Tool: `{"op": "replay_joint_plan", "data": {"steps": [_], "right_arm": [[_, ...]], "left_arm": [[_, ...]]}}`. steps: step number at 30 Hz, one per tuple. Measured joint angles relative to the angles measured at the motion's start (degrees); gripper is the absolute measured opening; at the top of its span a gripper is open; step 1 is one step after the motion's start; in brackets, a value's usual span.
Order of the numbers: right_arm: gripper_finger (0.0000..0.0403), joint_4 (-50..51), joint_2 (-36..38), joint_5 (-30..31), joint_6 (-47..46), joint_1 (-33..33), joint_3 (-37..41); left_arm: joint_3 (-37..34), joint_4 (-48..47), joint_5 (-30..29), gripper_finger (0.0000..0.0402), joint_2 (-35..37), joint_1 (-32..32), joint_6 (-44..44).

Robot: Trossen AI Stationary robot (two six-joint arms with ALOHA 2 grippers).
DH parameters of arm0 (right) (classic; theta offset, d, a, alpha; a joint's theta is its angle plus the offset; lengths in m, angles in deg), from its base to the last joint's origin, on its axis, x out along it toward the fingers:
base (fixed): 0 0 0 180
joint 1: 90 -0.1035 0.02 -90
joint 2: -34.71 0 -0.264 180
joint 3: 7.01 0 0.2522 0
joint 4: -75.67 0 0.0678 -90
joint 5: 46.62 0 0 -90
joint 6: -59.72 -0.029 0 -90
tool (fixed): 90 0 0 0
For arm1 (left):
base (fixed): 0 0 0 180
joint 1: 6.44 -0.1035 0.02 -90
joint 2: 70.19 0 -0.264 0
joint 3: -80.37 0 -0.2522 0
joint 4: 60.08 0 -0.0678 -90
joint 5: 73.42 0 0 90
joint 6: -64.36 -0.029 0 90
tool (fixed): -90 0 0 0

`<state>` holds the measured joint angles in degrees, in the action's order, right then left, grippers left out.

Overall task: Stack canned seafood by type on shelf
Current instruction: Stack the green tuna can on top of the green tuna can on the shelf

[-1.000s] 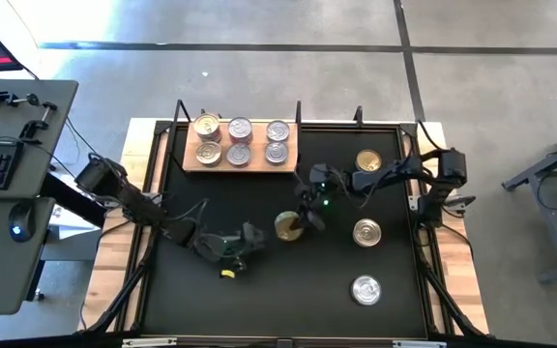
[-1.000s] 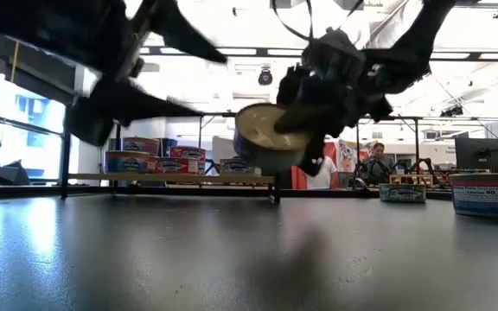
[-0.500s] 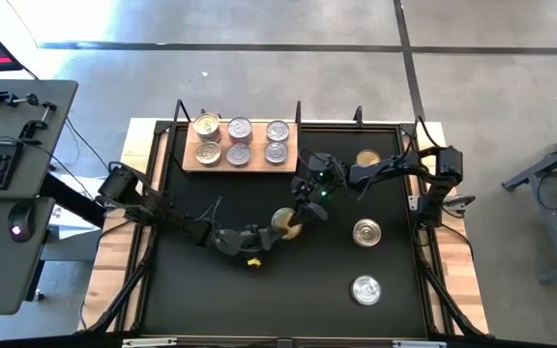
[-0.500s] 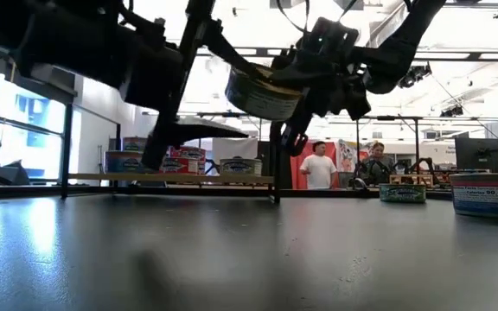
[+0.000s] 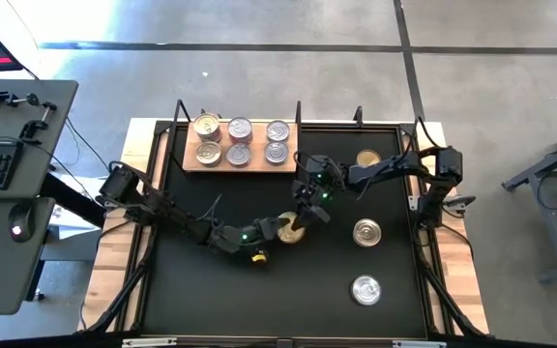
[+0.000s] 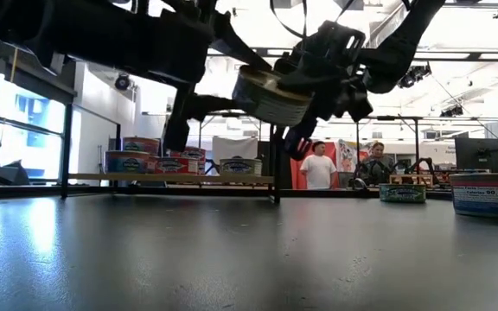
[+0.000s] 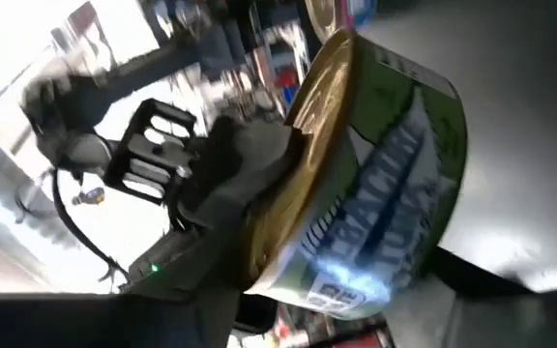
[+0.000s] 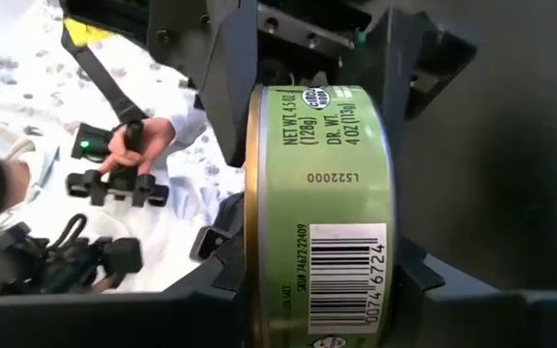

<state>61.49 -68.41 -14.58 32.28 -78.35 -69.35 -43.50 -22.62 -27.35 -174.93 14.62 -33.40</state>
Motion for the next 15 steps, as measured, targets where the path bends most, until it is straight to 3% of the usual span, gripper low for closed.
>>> {"op": "replay_joint_plan", "data": {"steps": [4,9,15], "right_arm": [[0.0117,1.3,-0.1,-1.2,-0.2,-0.2,0.0],[0.0123,1.7,-0.1,0.1,1.2,-0.2,0.0],[0.0224,2.1,-0.1,3.2,2.9,1.1,0.0]], "left_arm": [[0.2,-0.9,4.5,0.0155,0.1,0.1,0.1],[0.1,-1.4,3.8,0.0152,0.1,0.5,0.5],[0.0,-3.7,-1.8,0.0144,0.0,1.2,15.6]]}}
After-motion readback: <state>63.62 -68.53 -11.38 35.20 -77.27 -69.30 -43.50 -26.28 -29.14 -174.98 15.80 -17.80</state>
